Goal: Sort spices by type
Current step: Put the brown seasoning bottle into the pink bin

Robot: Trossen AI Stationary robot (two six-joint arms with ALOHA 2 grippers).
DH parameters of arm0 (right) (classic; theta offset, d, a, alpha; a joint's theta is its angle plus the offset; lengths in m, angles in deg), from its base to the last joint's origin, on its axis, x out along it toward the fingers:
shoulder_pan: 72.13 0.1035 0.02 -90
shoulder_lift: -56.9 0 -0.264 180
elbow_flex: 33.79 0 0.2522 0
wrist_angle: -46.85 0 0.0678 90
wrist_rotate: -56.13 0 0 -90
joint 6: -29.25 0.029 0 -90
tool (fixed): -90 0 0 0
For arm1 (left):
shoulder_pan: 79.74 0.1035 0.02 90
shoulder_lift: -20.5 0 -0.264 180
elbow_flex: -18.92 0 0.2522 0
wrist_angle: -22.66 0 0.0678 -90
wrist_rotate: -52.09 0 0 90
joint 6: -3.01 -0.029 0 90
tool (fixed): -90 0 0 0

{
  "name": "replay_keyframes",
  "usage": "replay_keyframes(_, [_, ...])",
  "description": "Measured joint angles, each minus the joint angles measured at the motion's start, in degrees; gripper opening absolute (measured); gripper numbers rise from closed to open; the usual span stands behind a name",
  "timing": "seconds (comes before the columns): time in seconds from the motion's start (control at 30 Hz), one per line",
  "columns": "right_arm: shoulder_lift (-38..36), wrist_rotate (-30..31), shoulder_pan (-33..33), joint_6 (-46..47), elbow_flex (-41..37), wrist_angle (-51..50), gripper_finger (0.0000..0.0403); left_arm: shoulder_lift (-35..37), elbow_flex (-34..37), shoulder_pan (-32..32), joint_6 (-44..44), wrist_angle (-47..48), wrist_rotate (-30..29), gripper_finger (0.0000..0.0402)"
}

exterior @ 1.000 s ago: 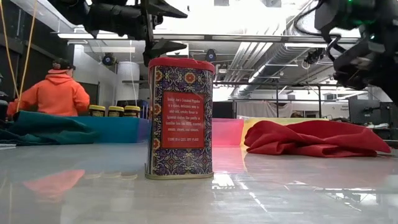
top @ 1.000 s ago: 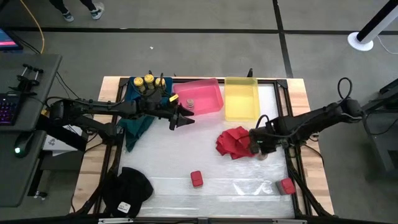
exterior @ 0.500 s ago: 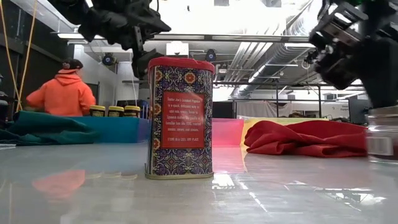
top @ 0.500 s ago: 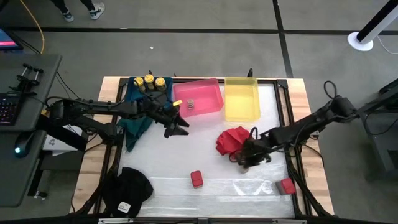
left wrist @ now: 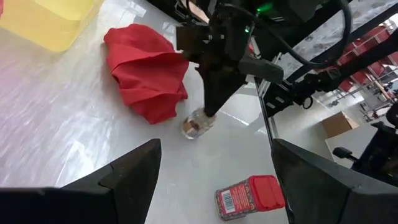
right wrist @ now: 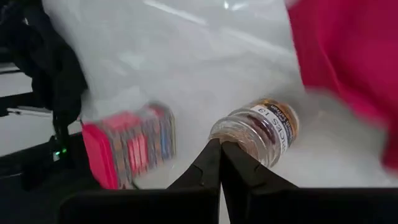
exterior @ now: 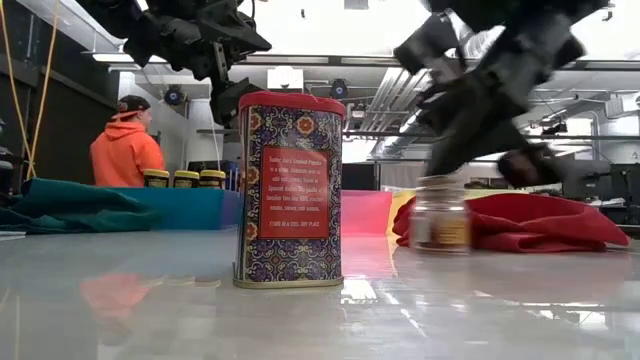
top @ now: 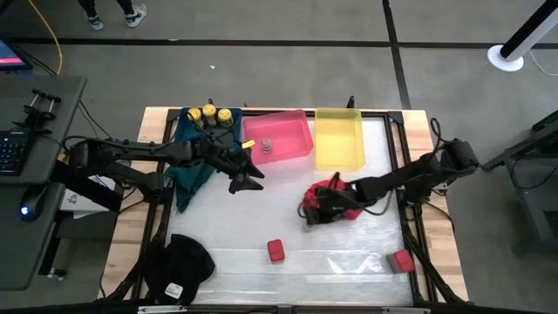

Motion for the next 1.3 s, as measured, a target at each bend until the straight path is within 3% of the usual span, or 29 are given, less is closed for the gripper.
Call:
replay_keyframes(0.37, [14.02, 1.6, -11.56, -22.64, 18.23, -1.95, 0.0, 2.16, 0.0, -0.09, 2.24, 0.77, 3.29, 0.0294])
replay_keyframes(0.73, [25.27, 1.61, -19.9, -37.33, 35.6, -2.76, 0.0, 15.55, 0.0, -0.13, 5.11, 3.73, 2.16, 0.0294])
replay_keyframes(0.9, [24.97, 0.9, -21.43, -42.06, 39.33, -2.19, 0.0, 21.54, -0.04, -0.36, 2.51, 10.71, -4.56, 0.0294])
replay_keyframes(1.03, [22.8, 0.8, -21.93, -46.23, 42.79, -5.09, 0.0, 24.02, -0.04, -1.76, -0.6, 16.82, -13.43, 0.0294])
replay_keyframes(1.17, [19.62, 2.75, -22.33, -51.61, 46.75, -15.09, 0.0, 22.21, 0.0, -5.55, -7.27, 20.65, -23.16, 0.0294])
replay_keyframes(1.3, [15.51, 7.47, -22.69, -55.57, 48.99, -25.74, 0.0, 15.98, -0.06, -9.0, -14.96, 18.04, -28.81, 0.0294])
